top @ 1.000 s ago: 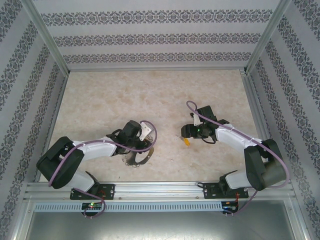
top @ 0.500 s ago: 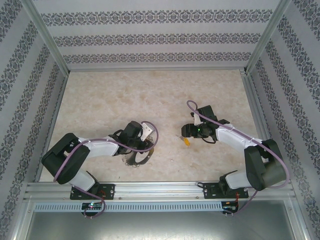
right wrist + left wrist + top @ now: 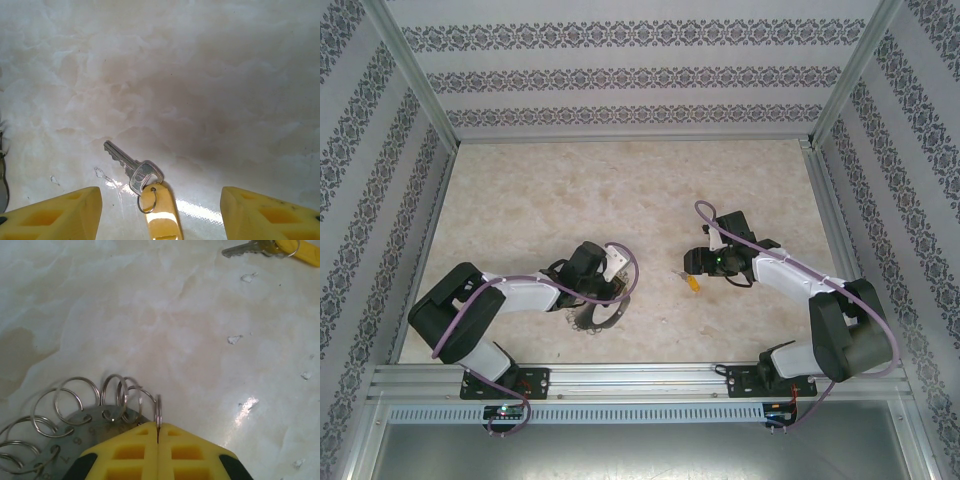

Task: Put the keys on the keyring

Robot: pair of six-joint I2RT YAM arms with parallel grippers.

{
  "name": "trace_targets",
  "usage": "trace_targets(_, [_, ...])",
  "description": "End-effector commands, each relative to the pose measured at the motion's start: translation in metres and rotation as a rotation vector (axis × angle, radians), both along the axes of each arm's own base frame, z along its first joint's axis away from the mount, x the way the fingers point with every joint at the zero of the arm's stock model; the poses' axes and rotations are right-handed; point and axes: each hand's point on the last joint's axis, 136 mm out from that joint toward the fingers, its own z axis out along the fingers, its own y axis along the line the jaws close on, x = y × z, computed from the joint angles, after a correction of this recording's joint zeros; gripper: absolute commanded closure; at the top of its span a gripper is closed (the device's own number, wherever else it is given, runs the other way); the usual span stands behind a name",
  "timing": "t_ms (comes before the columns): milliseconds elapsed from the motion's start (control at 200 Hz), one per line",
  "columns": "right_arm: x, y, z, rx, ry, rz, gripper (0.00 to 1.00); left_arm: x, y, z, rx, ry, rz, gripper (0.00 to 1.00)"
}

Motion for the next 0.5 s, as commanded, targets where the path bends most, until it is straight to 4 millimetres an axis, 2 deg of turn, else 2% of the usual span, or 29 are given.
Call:
trace_targets(0, [-0.001, -0.003, 0.003, 0.003, -0.014, 0.002, 0.36, 0.000, -0.003, 0.011, -0.030, -0.013, -0.025, 1.00])
trace_targets(215, [-0.001, -0.003, 0.008, 0.004, -0.019, 0.002, 0.36, -0.013, -0.012, 0.032, -0.049, 0.038, -0.114, 1.00])
trace_targets(495, [-0.001, -0.008, -0.007, -0.037, 0.045, -0.020, 0.37, -0.030, -0.023, 0.049, -0.109, 0.092, -0.207, 1.00])
